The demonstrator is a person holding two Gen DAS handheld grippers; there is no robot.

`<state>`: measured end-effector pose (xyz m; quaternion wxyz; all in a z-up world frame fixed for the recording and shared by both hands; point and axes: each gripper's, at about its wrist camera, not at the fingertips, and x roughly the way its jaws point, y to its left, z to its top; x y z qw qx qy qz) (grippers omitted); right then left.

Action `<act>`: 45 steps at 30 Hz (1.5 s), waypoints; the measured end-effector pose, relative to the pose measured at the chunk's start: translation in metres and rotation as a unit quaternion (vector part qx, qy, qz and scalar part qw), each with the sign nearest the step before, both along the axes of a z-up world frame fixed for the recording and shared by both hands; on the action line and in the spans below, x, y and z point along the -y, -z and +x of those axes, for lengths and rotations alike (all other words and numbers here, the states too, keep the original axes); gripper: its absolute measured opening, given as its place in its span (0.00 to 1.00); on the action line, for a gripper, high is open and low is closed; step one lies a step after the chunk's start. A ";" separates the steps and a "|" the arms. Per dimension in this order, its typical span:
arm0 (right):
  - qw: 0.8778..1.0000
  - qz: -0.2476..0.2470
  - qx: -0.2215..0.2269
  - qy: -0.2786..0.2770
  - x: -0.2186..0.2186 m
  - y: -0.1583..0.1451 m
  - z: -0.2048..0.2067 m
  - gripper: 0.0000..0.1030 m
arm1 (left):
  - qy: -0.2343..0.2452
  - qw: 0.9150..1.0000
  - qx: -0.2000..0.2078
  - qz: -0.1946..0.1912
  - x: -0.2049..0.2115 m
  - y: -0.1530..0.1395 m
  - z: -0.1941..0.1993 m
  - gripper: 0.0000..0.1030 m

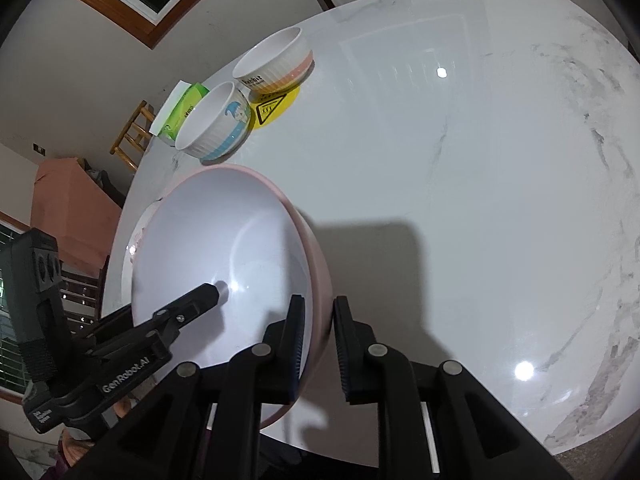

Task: Organize plates and bowls
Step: 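Carry the pink bowl with both grippers and set it beside the plate stack, then open both grippers and move to the white blue-banded bowl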

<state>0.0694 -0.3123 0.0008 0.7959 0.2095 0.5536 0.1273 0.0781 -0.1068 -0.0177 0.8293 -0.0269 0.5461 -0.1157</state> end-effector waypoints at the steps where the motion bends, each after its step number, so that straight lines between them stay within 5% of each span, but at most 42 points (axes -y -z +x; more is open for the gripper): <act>1: 1.000 -0.001 0.002 0.000 -0.001 -0.001 0.000 0.17 | 0.000 1.000 0.004 0.003 0.000 0.000 -0.001 0.24; 5: 1.000 0.001 0.011 0.000 -0.002 -0.003 -0.002 0.18 | 0.002 1.000 0.020 0.015 0.001 -0.002 -0.003 0.30; 12: 0.999 0.003 0.044 0.010 0.001 -0.012 -0.005 0.24 | 0.000 0.996 0.075 0.053 0.002 -0.015 -0.009 0.61; 26: 0.997 0.002 0.080 0.000 0.003 -0.031 -0.013 0.28 | 0.007 0.989 0.122 0.088 -0.002 -0.033 -0.022 0.63; 35: 0.997 -0.045 0.070 -0.002 -0.009 -0.066 -0.002 0.48 | 0.010 0.984 0.147 0.101 -0.006 -0.052 -0.023 0.71; 38: 0.998 -0.002 0.055 -0.013 -0.010 -0.080 0.008 0.48 | 0.009 0.981 0.158 0.113 -0.008 -0.058 -0.021 0.72; 42: 0.989 0.089 0.119 -0.009 -0.004 -0.092 0.005 0.49 | 0.007 0.979 0.168 0.116 -0.012 -0.066 -0.019 0.73; 45: 0.985 0.080 0.152 -0.006 -0.008 -0.096 0.006 0.49 | 0.005 0.977 0.176 0.121 -0.016 -0.070 -0.016 0.74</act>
